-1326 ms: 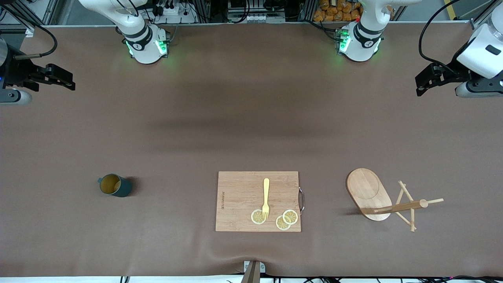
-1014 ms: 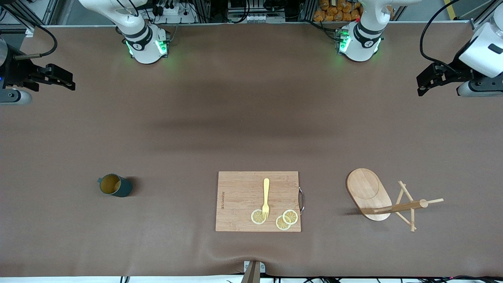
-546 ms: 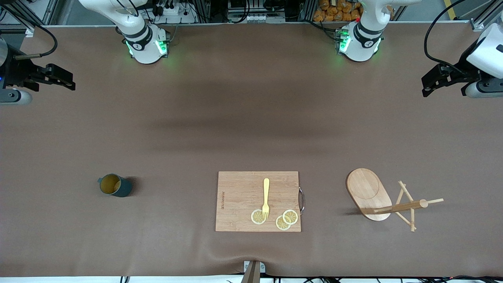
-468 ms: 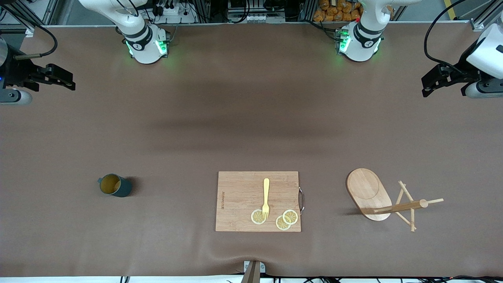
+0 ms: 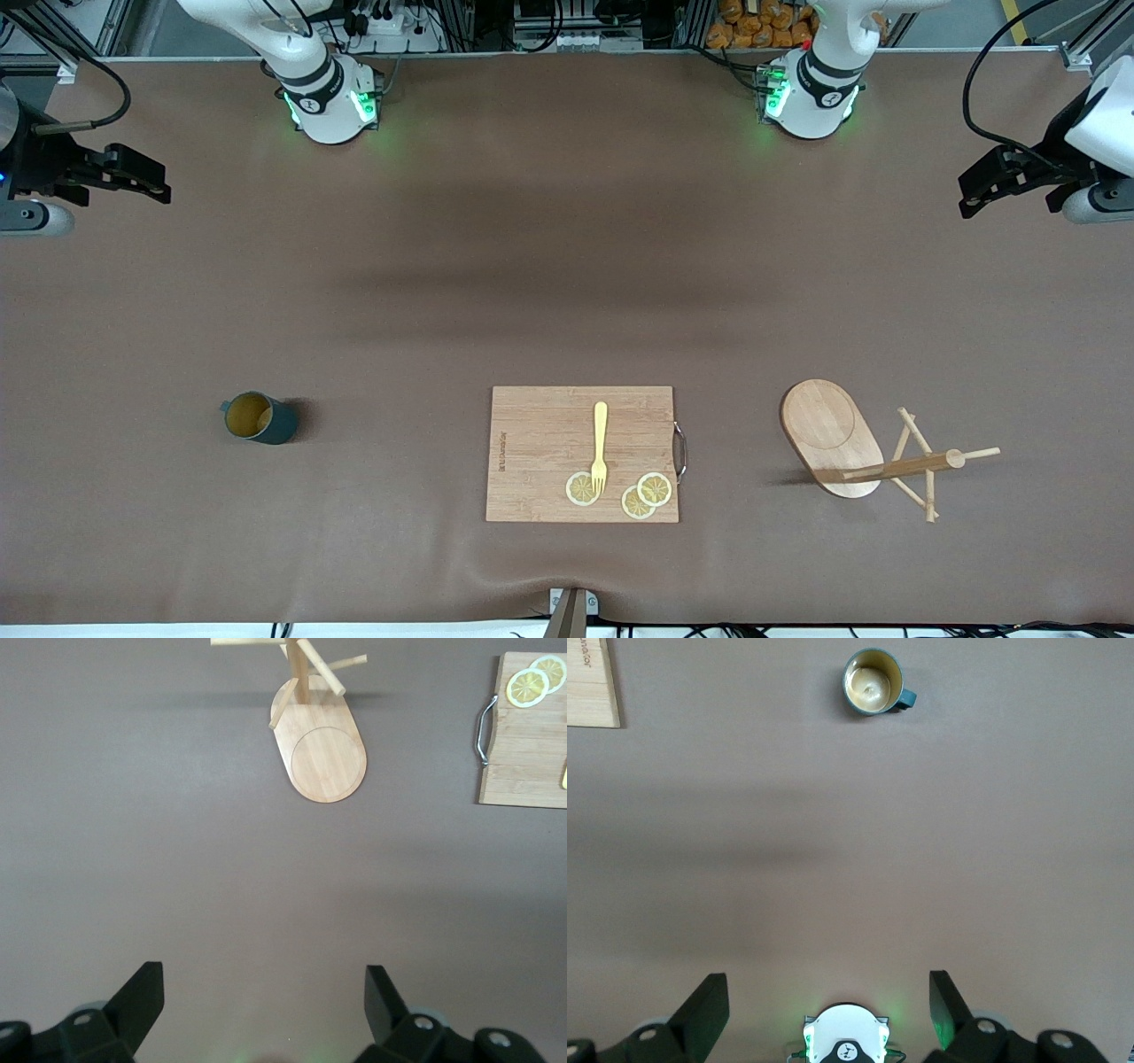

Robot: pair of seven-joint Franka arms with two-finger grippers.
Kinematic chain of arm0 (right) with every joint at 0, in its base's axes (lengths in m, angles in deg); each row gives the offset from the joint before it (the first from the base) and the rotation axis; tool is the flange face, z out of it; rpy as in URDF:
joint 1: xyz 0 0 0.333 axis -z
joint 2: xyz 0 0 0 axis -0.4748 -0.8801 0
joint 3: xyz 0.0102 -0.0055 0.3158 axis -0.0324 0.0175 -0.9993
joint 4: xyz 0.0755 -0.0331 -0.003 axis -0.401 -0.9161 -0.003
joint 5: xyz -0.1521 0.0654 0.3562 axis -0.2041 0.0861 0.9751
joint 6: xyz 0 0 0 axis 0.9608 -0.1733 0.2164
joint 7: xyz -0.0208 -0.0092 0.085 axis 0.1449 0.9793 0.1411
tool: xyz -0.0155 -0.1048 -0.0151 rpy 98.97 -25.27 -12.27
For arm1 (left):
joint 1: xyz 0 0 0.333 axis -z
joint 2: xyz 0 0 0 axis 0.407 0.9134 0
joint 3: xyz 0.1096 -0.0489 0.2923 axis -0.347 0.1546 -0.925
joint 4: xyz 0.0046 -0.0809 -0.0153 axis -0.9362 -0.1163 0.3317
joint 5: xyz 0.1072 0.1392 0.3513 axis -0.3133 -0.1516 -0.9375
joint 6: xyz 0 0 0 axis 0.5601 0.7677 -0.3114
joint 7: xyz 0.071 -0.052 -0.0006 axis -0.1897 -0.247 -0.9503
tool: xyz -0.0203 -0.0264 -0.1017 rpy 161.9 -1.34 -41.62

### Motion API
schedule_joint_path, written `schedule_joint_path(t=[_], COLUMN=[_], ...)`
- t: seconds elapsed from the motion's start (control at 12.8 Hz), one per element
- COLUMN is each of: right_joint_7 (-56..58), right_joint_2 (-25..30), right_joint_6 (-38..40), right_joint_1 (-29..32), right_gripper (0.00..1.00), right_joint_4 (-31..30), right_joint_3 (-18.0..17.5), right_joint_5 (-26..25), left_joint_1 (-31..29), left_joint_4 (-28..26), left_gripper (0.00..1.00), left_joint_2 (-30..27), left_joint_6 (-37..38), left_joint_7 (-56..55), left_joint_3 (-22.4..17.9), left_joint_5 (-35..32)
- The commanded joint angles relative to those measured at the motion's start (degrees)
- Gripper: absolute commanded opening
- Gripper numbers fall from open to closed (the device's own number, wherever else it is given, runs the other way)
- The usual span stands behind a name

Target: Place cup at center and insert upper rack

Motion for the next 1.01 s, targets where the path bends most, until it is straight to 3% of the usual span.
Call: schedule_joint_path(t=[0.0,0.47,0.94], right_joint_7=[-0.8,-0.8,-0.7], right_joint_2=[0.6,0.4,-6.1], right_joint_6=[0.2,-0.3,-6.1], right_joint_1=[-0.3,-0.6,-0.4], right_gripper=[1.0,1.0,1.0], right_joint_4=[-0.3,-0.3,0.2], right_joint_3=[-0.2,-0.3,-0.3], right_joint_5=[-0.9,-0.7,-0.3], left_joint_1=[-0.5,-0.4,-0.4], left_joint_4=[0.6,0.5,0.6], left_gripper=[1.0,1.0,1.0], left_joint_2=[-0.3,-0.2,0.0], left_joint_6=[1.1,1.1,1.0], left_joint_7=[-0.9,-0.9,-0.9], left_joint_3=[0.1,0.1,0.2], left_joint_5=[0.7,0.7,0.7])
